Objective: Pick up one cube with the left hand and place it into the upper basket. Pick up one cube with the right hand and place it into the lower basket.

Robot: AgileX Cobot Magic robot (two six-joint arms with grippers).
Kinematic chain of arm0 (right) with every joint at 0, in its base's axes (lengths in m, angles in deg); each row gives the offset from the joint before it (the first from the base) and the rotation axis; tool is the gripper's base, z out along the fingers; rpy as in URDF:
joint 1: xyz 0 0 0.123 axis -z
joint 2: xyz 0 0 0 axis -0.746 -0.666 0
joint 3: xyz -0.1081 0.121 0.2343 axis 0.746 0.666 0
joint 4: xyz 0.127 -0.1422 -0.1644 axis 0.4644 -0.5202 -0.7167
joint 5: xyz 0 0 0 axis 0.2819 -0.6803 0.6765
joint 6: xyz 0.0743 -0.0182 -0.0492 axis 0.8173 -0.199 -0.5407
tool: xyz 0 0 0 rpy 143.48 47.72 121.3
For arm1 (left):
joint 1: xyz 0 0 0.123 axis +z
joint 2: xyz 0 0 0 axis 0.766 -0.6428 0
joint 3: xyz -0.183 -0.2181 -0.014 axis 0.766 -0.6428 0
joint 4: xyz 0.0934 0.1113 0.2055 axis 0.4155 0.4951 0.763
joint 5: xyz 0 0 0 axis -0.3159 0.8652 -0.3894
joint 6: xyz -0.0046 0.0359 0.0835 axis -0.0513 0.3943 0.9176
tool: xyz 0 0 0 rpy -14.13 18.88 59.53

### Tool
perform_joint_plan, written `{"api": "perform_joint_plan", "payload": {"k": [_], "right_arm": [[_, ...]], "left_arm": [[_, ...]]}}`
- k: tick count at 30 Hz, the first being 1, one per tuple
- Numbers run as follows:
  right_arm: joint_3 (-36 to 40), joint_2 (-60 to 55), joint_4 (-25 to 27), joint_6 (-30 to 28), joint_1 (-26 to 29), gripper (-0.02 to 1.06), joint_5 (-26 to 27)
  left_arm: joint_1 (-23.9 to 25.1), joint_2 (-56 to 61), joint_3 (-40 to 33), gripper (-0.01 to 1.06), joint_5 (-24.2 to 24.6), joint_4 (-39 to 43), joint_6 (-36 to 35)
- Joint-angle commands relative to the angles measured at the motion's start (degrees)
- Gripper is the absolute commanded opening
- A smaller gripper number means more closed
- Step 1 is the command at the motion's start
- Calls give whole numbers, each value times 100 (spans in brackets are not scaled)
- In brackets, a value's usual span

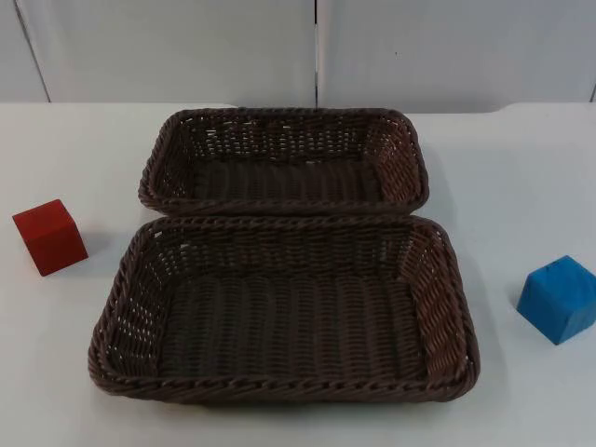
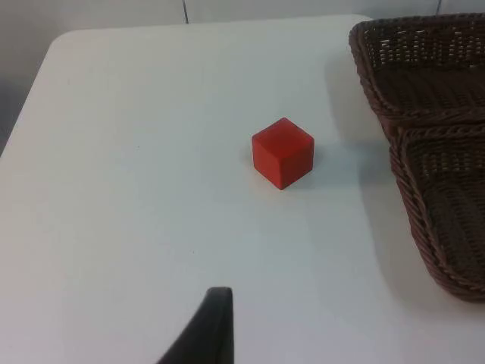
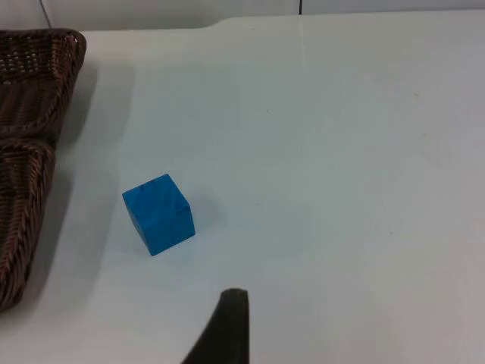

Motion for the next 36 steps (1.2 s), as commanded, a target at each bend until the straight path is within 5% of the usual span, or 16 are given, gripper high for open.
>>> {"api": "perform_joint_plan", "payload": {"k": [1,36], "right_arm": [[8,14,-22,-38,39,85,64],[8,14,-22,-38,39,85,64]], "left_arm": [[9,-74,51,105,15,21,-25],[9,-2502,280,104,-1154,-724,-111]]}}
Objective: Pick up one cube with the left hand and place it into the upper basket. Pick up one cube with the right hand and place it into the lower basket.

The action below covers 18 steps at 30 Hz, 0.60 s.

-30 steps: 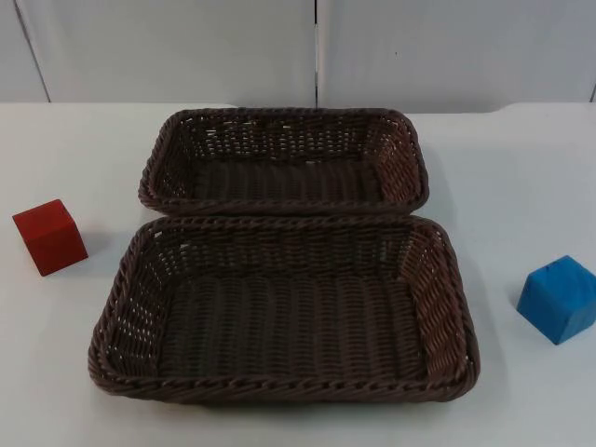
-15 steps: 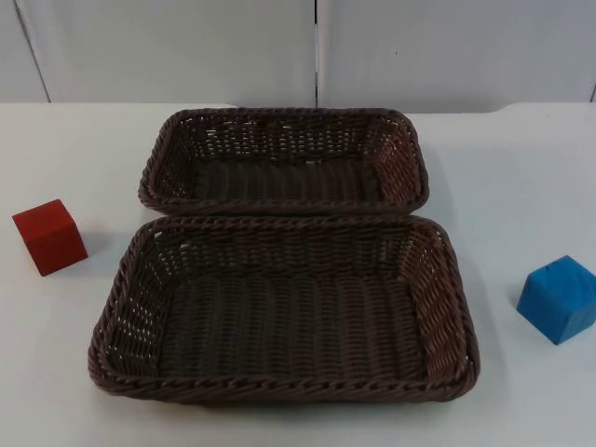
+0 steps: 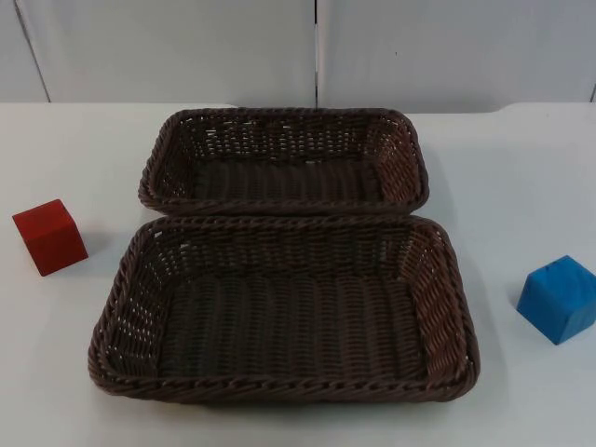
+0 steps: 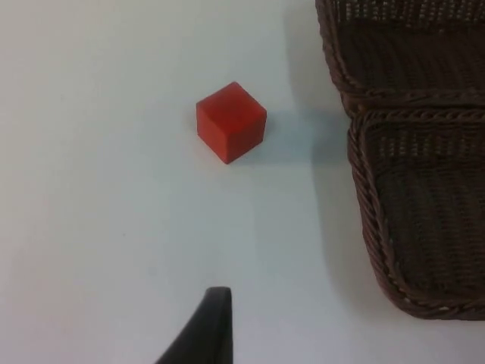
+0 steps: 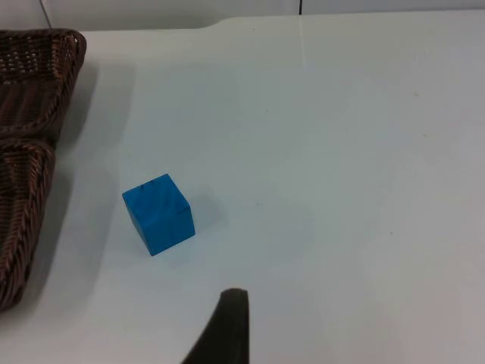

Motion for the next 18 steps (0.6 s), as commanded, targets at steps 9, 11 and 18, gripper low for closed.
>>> {"api": "perform_joint_plan", "payload": {"k": [9,11,18], "right_arm": [[8,14,-22,-38,39,85,64],[8,14,-22,-38,39,85,64],[8,14,-22,-38,39,85,64]], "left_arm": [[9,-778,28,104,-629,-371,79],[9,-877,28,104,-712,-452,157],[9,-1471,28,104,-1095,-666,291]]}}
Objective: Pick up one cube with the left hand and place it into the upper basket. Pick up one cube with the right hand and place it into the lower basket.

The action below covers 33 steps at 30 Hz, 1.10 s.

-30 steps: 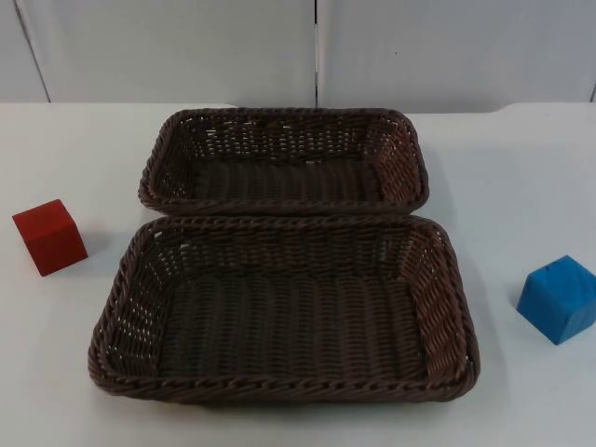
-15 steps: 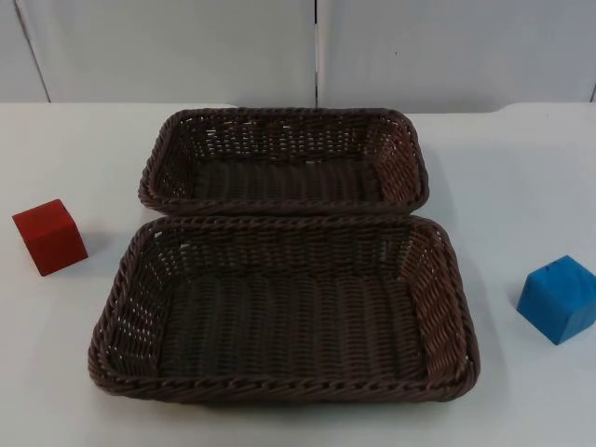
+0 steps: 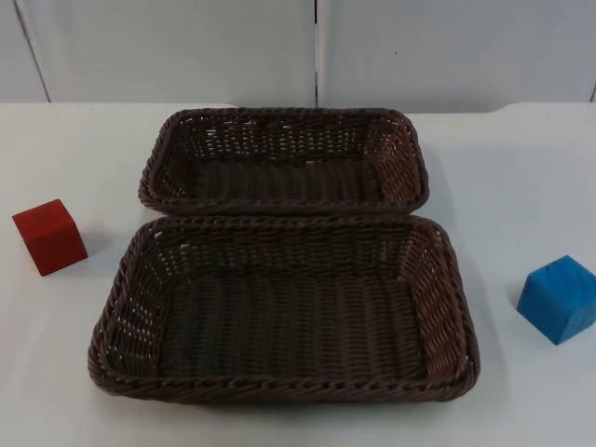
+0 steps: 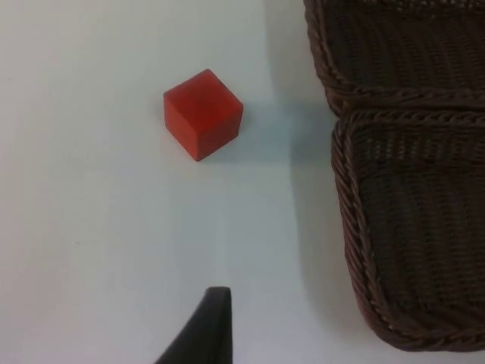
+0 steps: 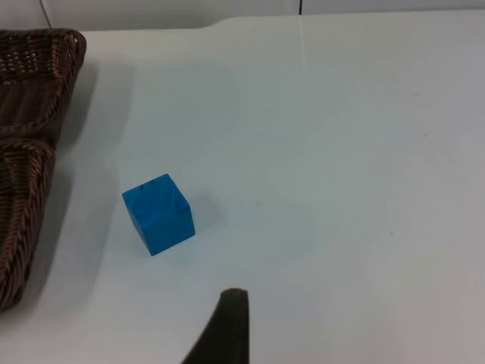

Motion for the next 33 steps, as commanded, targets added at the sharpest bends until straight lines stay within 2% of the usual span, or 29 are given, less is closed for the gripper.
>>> {"api": "perform_joint_plan", "payload": {"k": [1,6,19,33], "right_arm": [[8,14,-22,-38,39,85,64],[8,14,-22,-38,39,85,64],[8,14,-22,-50,39,85,64],[8,14,-22,-50,39,85,64]], "left_arm": [[9,-147,28,104,-170,-103,18],[9,-573,41,104,-527,-140,18],[9,-1595,713,104,-667,-258,199],[9,-2488,759,103,-1142,-399,466]]}}
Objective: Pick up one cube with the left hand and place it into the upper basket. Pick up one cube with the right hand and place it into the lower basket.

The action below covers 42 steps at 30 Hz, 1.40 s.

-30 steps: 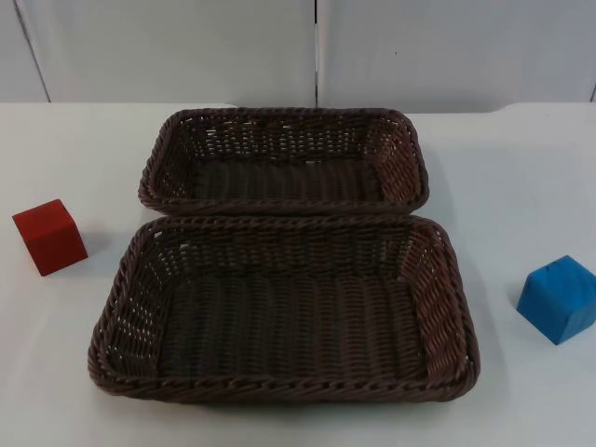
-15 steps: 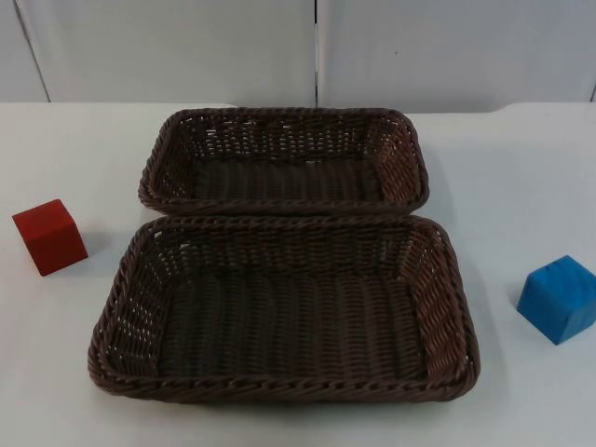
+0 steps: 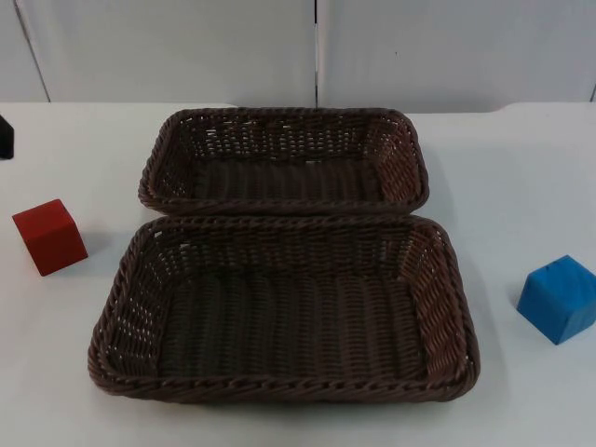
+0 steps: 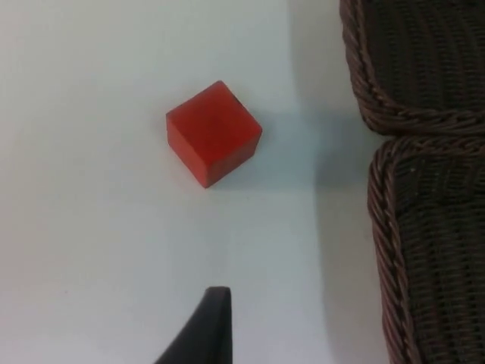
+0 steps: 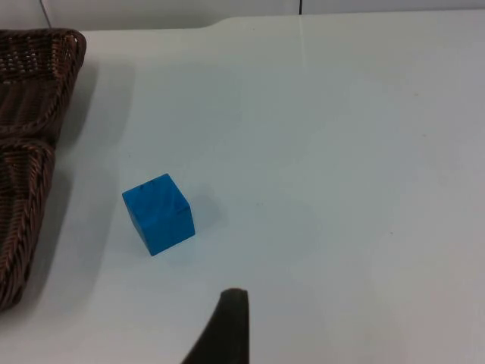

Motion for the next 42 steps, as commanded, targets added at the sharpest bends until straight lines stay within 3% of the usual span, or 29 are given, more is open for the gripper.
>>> {"api": "perform_joint_plan", "payload": {"k": [1,20,42], "right_arm": [[8,14,-22,-58,39,85,64],[8,14,-22,-58,39,85,64],[8,14,-22,-58,39,85,64]], "left_arm": [[9,-134,43,102,-156,-203,132],[9,-1345,888,100,-210,-163,225],[9,-2570,1013,100,-1211,-87,32]]}}
